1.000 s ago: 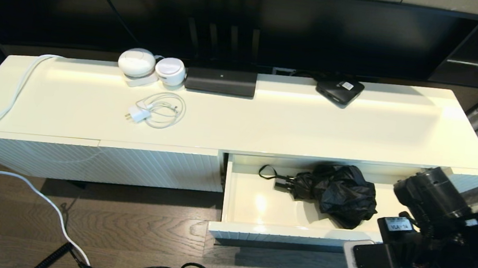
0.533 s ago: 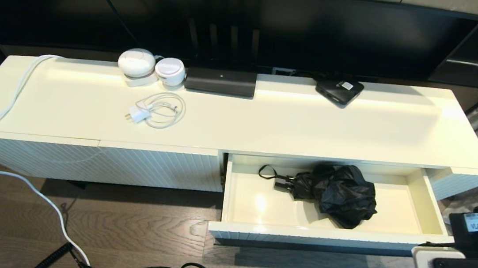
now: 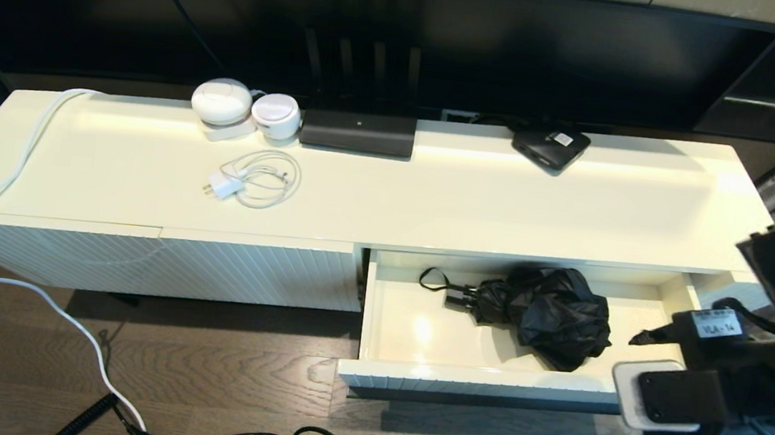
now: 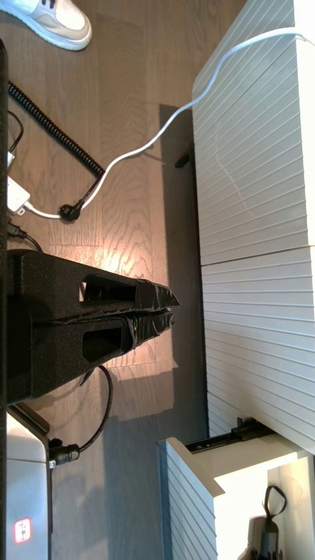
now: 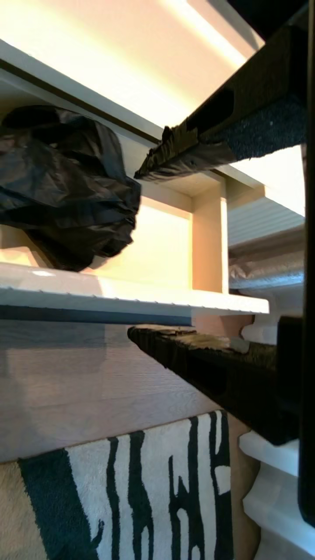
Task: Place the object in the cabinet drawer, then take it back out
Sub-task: Take the umbrella out of the drawer and put it on the table
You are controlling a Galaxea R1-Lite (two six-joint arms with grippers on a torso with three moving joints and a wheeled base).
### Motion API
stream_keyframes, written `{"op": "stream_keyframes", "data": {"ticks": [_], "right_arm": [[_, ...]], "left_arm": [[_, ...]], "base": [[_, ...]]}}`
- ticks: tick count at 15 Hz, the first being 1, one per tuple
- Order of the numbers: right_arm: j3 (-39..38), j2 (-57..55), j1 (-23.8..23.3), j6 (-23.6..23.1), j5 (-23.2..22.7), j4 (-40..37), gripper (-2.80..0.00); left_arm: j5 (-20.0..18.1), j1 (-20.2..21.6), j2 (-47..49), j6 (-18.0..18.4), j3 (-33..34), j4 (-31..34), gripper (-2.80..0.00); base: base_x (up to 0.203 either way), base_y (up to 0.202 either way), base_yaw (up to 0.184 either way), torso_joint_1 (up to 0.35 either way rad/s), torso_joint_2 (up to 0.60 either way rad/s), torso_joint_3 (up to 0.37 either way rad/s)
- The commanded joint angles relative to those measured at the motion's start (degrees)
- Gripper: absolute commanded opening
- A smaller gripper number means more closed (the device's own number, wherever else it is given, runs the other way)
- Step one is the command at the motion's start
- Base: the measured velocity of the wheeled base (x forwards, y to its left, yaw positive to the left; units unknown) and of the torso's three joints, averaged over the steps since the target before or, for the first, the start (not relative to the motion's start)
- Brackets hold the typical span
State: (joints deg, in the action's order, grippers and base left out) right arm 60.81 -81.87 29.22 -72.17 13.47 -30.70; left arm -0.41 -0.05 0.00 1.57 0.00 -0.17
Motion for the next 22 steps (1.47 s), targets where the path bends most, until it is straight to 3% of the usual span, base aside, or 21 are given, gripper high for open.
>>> {"op": "stream_keyframes", "data": {"ticks": [1, 4, 9, 22], "right_arm": [[3.71, -8.88, 0.21, -0.44, 0.09, -0.05, 0.00], [9.93, -17.03, -0.37, -0.51, -0.08, 0.87, 0.00], [14.18, -23.53, -5.65, -0.90, -0.80, 4.99, 0.00], [13.31, -28.85, -9.15, -1.04, -2.13, 13.47, 0.00]], "left_arm": [[-0.02, -0.04, 0.09, 0.01, 0.09, -0.01, -2.80], [-0.02, 0.05, 0.09, 0.01, 0.09, -0.01, -2.80], [-0.02, -0.01, 0.09, 0.01, 0.09, -0.01, -2.80], [-0.02, 0.03, 0.09, 0.01, 0.09, -0.01, -2.80]], "base": [[0.000, 0.000, 0.000, 0.000, 0.00, 0.000], [0.000, 0.000, 0.000, 0.000, 0.00, 0.000], [0.000, 0.000, 0.000, 0.000, 0.00, 0.000], [0.000, 0.000, 0.000, 0.000, 0.00, 0.000]]}}
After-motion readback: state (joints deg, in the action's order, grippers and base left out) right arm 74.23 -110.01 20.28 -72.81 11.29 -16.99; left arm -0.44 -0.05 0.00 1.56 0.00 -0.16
